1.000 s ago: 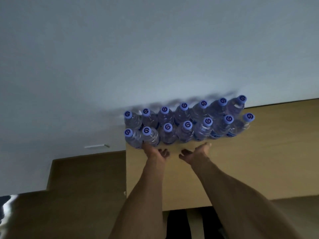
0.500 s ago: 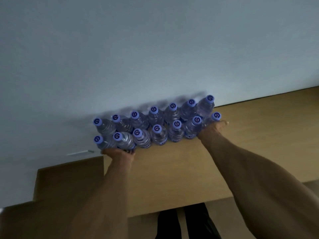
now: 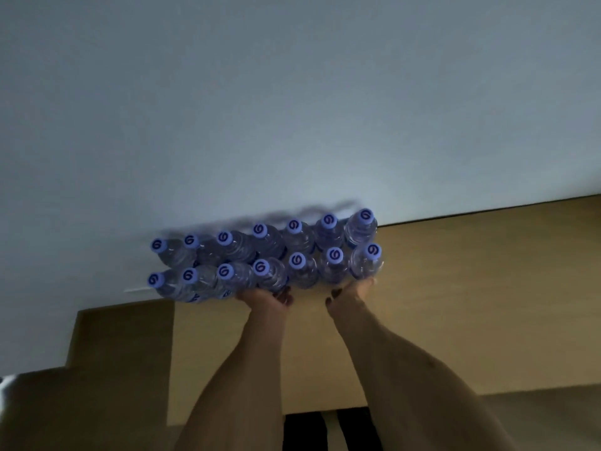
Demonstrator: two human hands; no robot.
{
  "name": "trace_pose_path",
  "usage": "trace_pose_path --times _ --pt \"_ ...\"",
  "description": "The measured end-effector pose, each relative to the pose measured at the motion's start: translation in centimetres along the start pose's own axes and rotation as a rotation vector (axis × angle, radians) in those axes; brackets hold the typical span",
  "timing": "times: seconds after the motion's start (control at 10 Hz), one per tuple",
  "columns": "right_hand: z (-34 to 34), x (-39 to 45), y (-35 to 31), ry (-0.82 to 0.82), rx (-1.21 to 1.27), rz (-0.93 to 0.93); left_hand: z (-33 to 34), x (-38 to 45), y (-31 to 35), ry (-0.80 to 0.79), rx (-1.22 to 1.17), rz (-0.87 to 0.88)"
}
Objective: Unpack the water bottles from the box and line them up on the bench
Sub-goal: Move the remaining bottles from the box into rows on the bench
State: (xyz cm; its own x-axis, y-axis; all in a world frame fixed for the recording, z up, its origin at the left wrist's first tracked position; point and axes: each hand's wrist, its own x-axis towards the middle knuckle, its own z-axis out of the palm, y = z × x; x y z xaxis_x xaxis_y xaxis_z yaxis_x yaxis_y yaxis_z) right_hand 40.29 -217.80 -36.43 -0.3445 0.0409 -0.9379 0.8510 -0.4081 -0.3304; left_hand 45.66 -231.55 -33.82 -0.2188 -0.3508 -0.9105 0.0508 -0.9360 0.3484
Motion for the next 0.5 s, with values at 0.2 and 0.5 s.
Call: trace_pose_path --times 0.2,0.5 --pt "-2.0 -0.3 0.1 0.059 -0.28 0.046 -3.0 -0.6 -0.3 0.18 0.257 -0.021" --pt "-4.1 -2.8 -1.6 -0.172 -0.142 -0.055 -1.6 -4.8 -3.3 0.145 0.924 0.087"
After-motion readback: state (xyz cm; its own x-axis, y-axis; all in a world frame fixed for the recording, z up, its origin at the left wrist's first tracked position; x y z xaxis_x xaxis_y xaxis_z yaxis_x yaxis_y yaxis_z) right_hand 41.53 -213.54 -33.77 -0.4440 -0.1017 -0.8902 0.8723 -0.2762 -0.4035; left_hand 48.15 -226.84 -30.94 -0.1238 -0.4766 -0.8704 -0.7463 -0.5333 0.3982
